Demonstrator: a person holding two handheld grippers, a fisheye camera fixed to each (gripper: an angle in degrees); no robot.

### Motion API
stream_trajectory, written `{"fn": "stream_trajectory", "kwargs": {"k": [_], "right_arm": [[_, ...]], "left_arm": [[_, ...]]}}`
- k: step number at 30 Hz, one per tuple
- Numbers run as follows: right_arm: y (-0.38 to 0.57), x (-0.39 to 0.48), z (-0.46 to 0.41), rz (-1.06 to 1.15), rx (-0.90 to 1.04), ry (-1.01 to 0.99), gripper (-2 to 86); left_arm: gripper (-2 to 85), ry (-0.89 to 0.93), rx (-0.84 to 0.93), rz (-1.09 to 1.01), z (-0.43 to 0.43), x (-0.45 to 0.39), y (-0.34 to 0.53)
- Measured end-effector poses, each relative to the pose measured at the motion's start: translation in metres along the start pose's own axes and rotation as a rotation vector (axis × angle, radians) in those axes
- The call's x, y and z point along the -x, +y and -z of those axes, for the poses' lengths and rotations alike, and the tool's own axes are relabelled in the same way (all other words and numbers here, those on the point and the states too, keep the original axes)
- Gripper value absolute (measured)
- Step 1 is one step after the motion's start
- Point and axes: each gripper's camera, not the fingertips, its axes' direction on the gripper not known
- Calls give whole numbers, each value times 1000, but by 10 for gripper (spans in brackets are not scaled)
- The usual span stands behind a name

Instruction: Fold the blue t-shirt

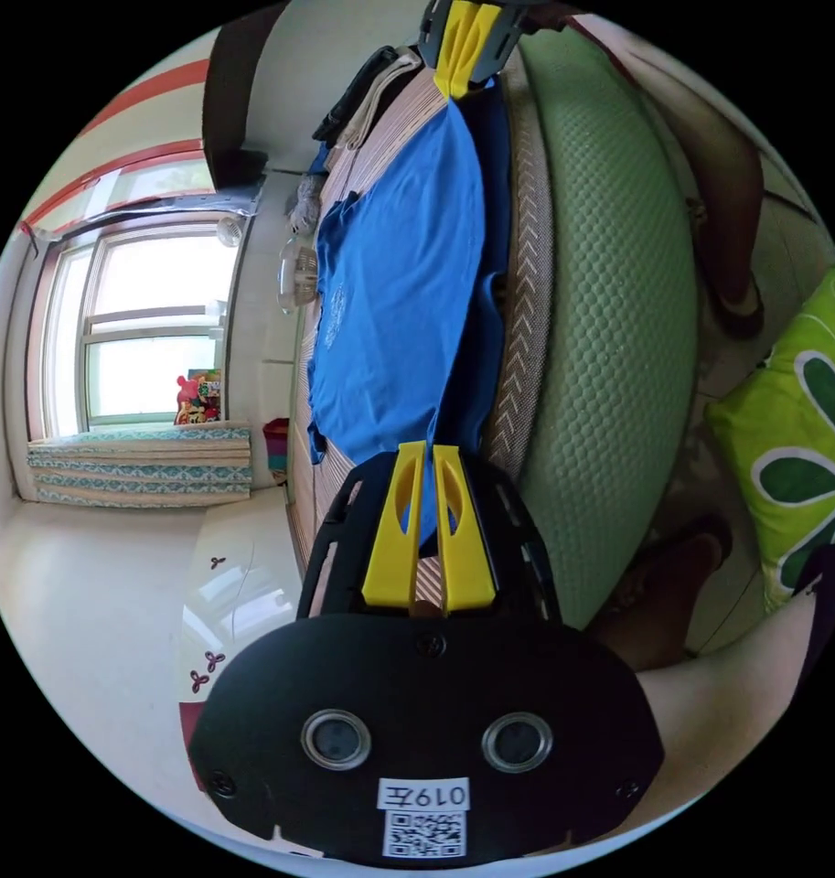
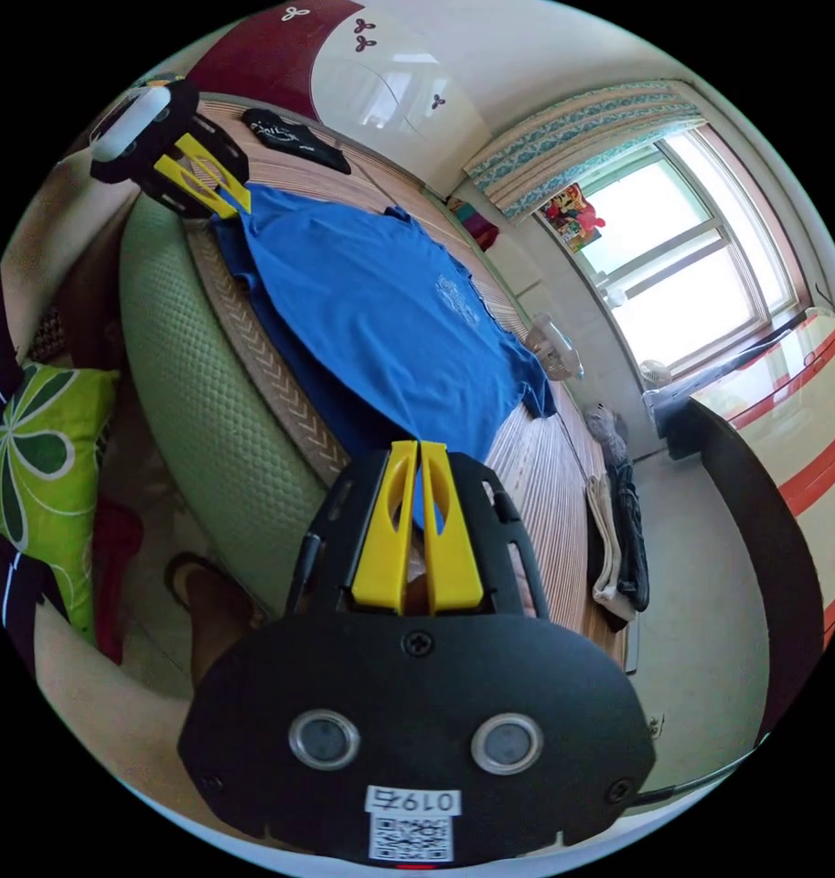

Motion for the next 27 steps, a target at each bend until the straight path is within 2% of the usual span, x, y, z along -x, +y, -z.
{"fn": "stream_trajectory", "kwargs": {"k": [4, 9, 13, 16, 20, 23, 27], "right_arm": [[-5, -8, -5, -4, 11, -26, -10], [-25, -42, -5, -20, 9, 6, -10], [-38, -67, 38, 7, -60, 103, -10], [-29, -53, 63, 76, -95, 89, -10], [-15, -10, 25, 112, 17, 13, -10], [-21, 5, 9, 129, 67, 6, -10], [-28, -2, 24, 114, 42, 23, -10]], "left_arm": [[8, 39, 8, 60, -4, 14, 4], [5, 47, 1, 179, -5, 70, 7], [4, 8, -87, 276, 33, 112, 29], [3, 35, -141, 248, 56, 90, 48], [5, 38, -50, 147, 33, 25, 49], [5, 90, -50, 161, 26, 17, 46], [5, 66, -76, 179, 42, 28, 52]]}}
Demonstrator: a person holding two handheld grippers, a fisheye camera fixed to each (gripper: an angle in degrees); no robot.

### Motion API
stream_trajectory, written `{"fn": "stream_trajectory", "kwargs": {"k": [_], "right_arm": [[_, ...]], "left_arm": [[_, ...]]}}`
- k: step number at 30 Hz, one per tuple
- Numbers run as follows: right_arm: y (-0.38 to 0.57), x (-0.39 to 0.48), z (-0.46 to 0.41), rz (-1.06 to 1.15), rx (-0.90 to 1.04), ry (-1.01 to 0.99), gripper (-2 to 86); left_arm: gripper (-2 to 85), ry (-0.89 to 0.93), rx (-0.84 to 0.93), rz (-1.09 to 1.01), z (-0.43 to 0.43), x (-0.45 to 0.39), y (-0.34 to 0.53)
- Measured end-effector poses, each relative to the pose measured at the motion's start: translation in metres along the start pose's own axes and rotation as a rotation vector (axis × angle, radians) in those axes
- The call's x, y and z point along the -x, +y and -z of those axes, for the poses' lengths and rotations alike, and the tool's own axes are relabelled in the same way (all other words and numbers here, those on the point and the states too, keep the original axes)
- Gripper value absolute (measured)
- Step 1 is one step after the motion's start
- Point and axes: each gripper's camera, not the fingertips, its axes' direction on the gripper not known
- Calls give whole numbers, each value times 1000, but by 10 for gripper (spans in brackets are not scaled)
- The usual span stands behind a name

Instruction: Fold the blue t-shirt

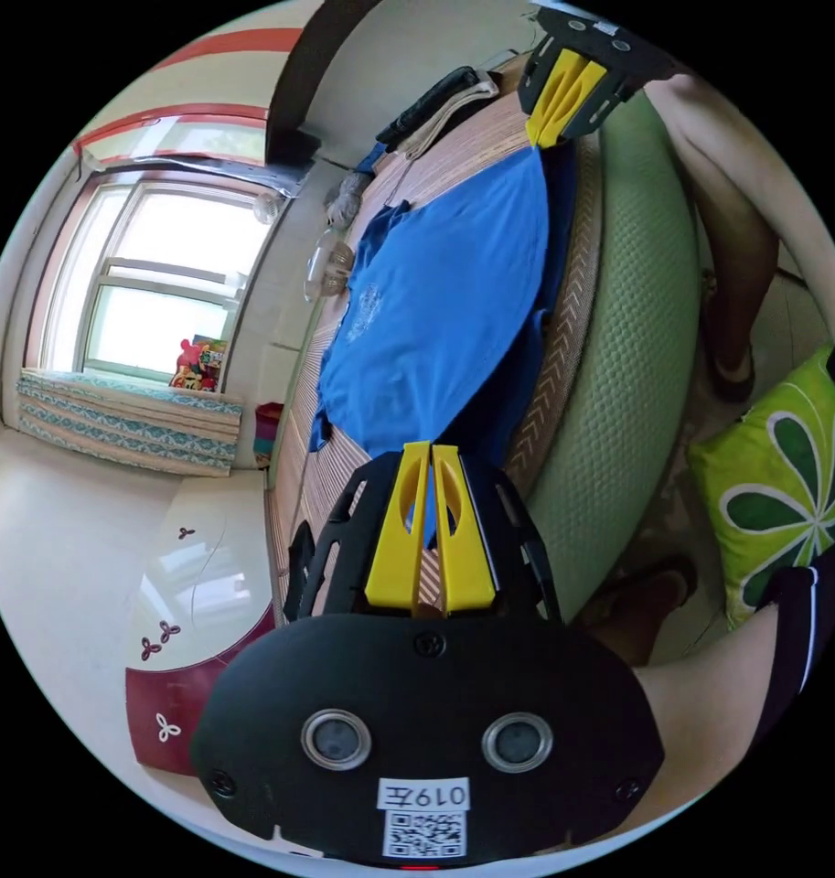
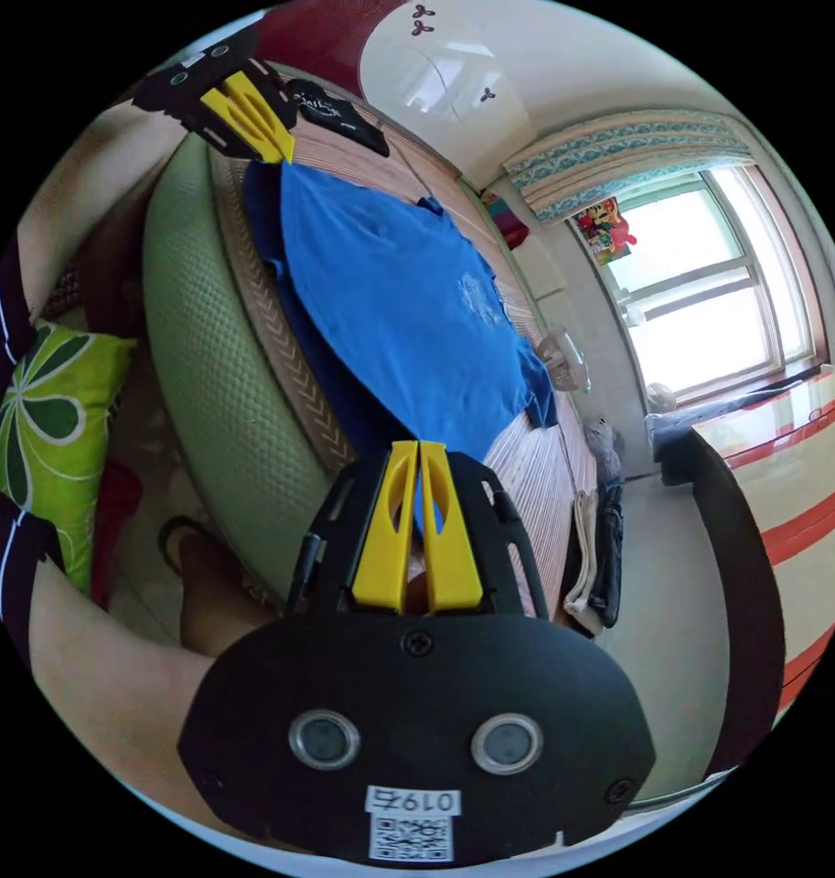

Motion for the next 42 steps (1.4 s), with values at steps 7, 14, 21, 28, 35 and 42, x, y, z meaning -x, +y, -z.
{"fn": "stream_trajectory", "kwargs": {"k": [7, 14, 21, 28, 35, 42], "right_arm": [[-2, 33, -18, 53, 60, 12, -10], [-4, 24, 15, -41, -10, 55, -10], [-17, 56, -10, 61, 111, -1, -10], [-27, 51, 18, 0, 62, -29, -10], [-44, 89, 15, 90, 131, -3, -10], [-53, 162, 22, 353, 148, 238, -9]], "left_arm": [[6, 27, 44, -11, -16, -23, 6], [6, 19, 1, 105, 9, -15, 16], [5, 54, 82, 2, -9, -53, 11], [4, 96, 39, 45, 12, -39, 8], [4, 84, 99, -23, 9, -58, -2], [5, -92, 120, -235, 18, -102, -12]]}}
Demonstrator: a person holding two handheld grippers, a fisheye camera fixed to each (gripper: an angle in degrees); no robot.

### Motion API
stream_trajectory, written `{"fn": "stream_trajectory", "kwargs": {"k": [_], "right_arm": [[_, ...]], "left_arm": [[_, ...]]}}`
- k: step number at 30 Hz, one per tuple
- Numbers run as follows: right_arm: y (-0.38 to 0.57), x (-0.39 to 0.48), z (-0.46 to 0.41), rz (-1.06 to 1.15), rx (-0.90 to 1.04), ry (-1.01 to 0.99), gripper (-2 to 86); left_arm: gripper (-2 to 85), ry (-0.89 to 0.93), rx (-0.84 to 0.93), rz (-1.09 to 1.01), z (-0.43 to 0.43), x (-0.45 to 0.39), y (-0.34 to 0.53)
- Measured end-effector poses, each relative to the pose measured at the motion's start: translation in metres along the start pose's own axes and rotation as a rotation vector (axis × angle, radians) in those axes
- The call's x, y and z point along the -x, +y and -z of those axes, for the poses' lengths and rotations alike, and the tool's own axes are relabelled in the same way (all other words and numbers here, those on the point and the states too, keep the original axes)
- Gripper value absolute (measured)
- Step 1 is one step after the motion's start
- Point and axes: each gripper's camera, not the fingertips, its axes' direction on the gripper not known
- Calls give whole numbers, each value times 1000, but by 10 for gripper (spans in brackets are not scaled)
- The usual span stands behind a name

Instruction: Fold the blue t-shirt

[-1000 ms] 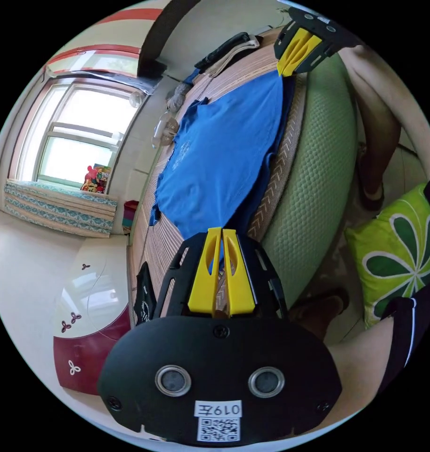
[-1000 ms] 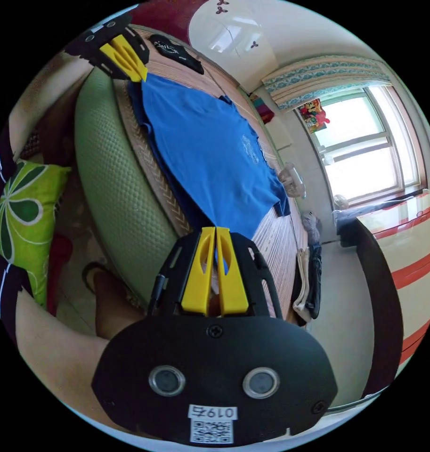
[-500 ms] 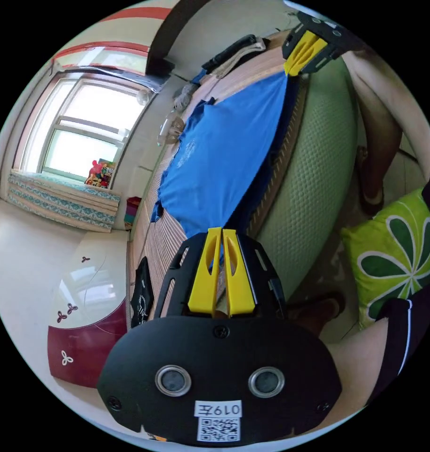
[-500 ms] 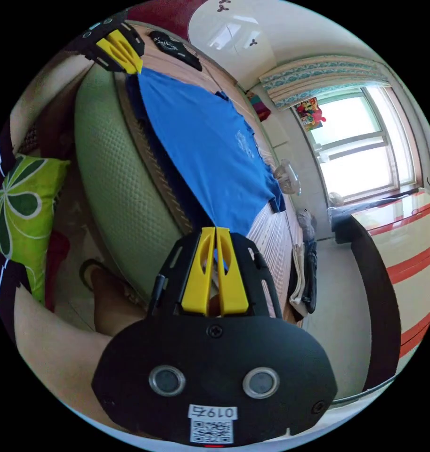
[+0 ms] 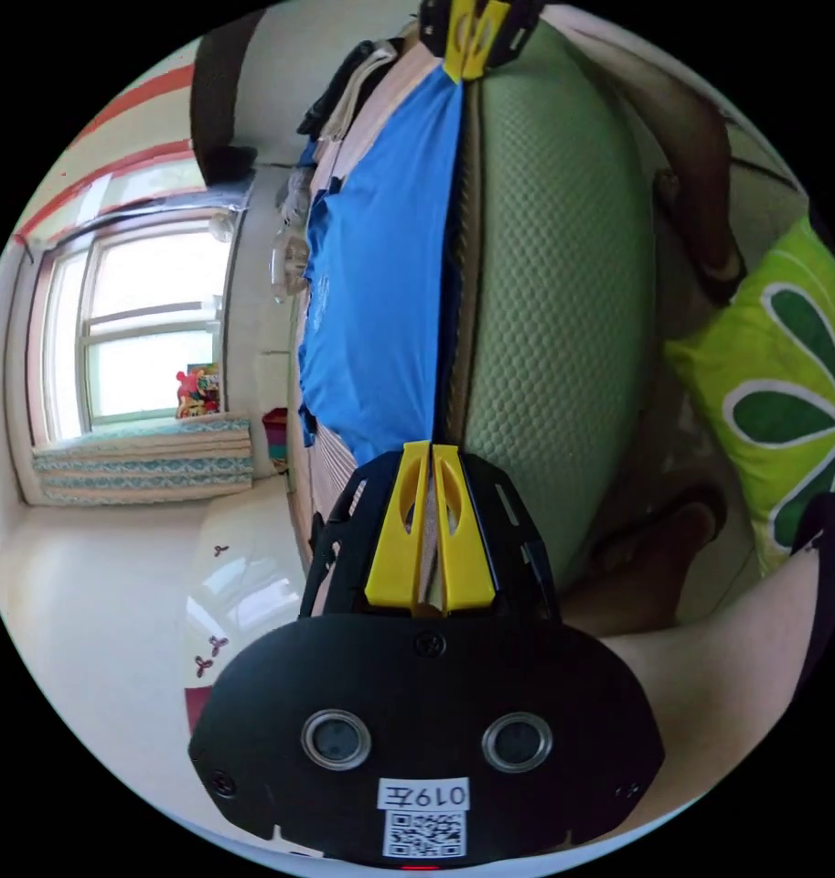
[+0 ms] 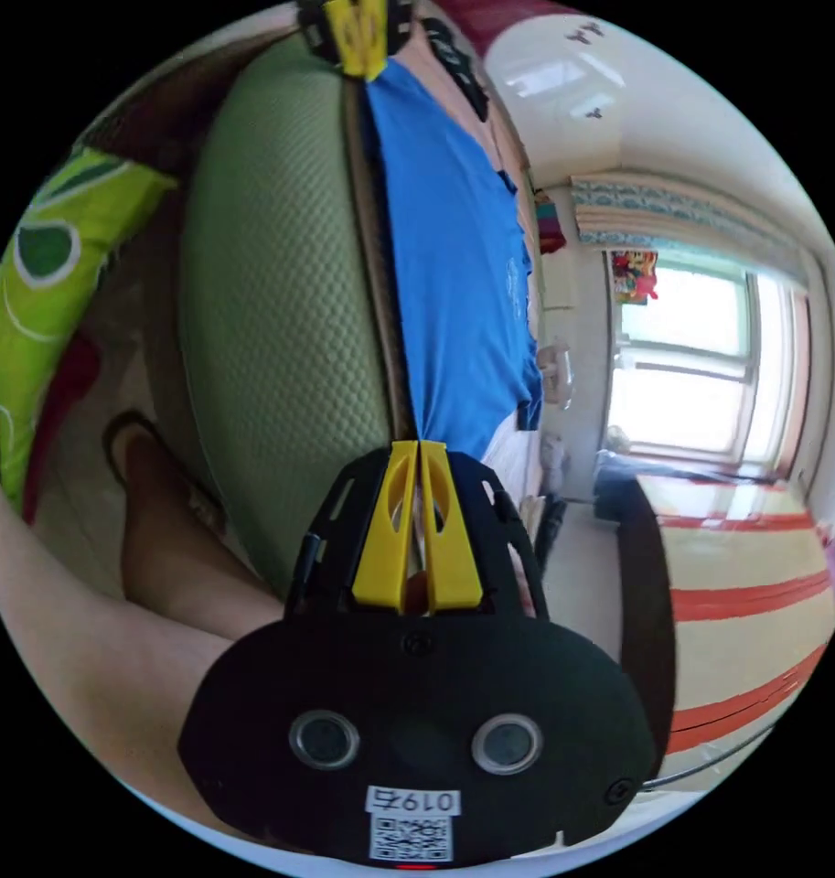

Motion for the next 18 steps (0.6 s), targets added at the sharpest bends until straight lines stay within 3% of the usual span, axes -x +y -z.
{"fn": "stream_trajectory", "kwargs": {"k": [4, 13, 18], "right_arm": [[-12, 23, 11, 73, 21, 123, -5], [-14, 20, 19, 19, 81, 175, 60], [-9, 11, 3, -12, 177, 182, 23]], "left_arm": [[5, -21, -3, -19, 8, 0, -2], [5, -42, -19, -9, 17, 8, -1], [5, -43, -22, -6, 18, 18, 2]]}}
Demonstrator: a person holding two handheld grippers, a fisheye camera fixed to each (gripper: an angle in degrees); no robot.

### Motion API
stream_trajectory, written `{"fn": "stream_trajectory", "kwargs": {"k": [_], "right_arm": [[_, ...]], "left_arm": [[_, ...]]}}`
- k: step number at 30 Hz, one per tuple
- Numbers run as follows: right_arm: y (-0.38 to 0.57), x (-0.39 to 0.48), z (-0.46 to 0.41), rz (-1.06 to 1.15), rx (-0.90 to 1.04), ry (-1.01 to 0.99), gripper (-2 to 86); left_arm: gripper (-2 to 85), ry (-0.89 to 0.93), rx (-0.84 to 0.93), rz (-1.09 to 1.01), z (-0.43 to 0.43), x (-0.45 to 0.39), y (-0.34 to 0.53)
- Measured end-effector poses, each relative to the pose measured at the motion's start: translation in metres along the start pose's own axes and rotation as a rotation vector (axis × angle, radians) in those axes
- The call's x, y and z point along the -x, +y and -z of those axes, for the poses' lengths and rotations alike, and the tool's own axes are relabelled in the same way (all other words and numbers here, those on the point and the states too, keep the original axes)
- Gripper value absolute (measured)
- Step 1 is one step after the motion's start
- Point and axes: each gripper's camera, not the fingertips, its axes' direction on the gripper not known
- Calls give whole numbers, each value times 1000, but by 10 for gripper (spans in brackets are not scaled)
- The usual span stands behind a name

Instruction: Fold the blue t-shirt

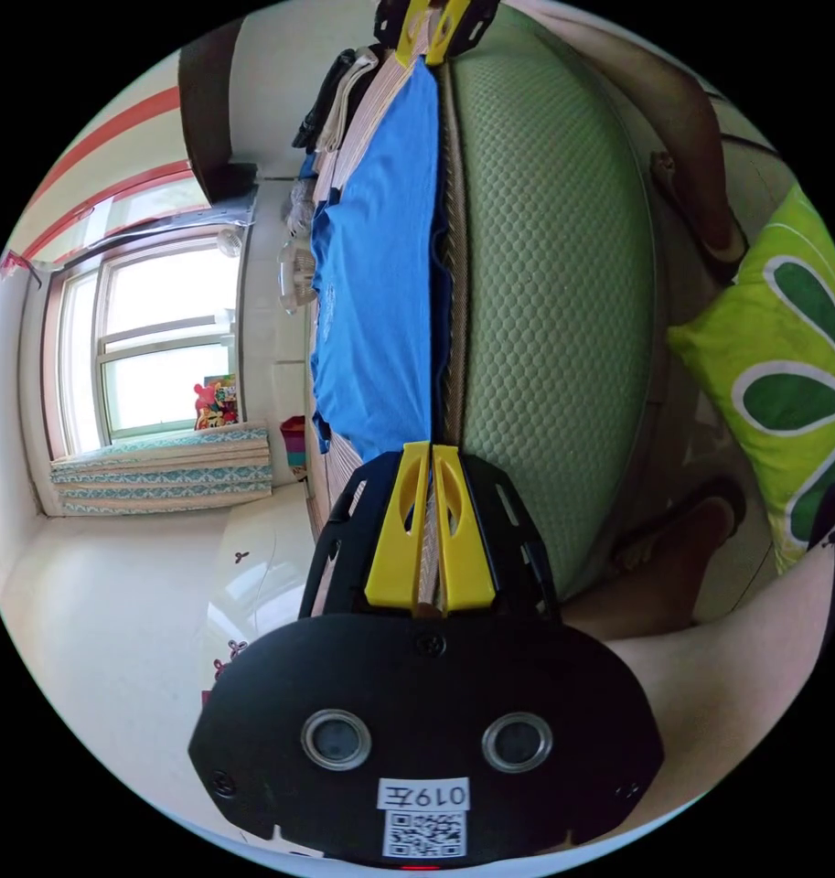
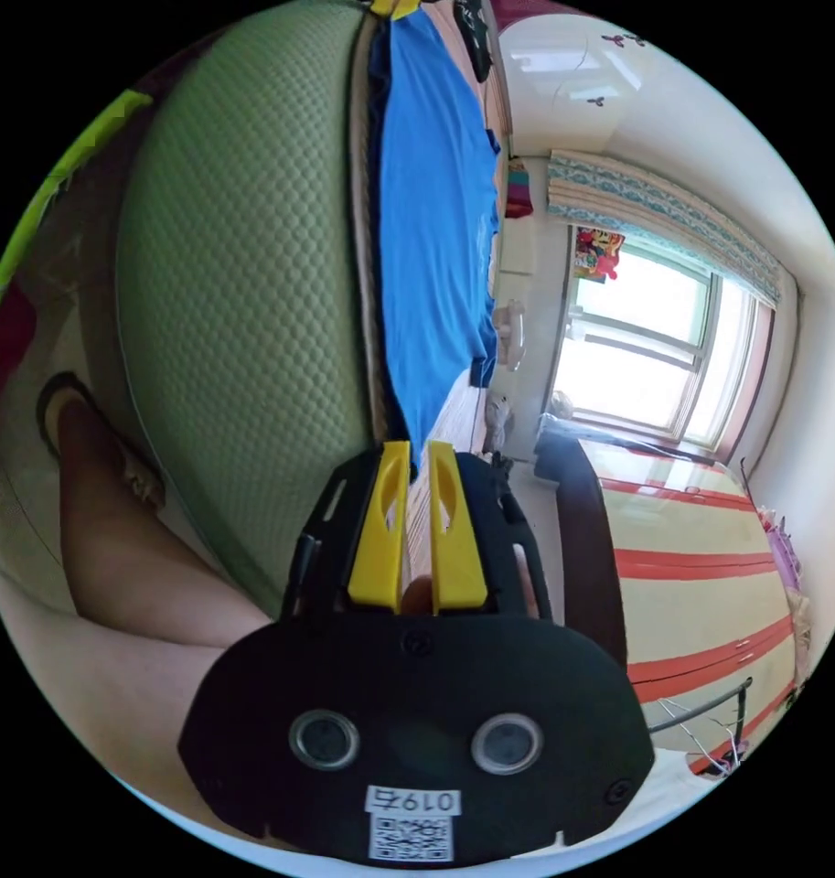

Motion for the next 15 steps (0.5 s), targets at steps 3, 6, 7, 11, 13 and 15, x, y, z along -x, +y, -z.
{"fn": "stream_trajectory", "kwargs": {"k": [3, 6, 7, 11, 13, 15], "right_arm": [[5, 2, -8, 40, 48, 6, -5], [14, -2, -9, 46, 64, -43, -8], [15, 3, -7, 69, 46, -52, -8], [18, 12, -8, 96, 36, -8, 1], [22, 4, -7, 71, 20, -32, 14], [27, -1, -6, 69, 2, -29, 36]], "left_arm": [[5, -3, -1, 0, -1, 7, 4], [6, -7, -3, -1, -4, 15, 9], [6, -12, -1, -9, -5, 17, 10], [7, 5, -10, 25, -9, 40, 18], [8, 17, -37, 64, -8, 57, 24], [10, 23, -51, 84, -7, 73, 30]]}}
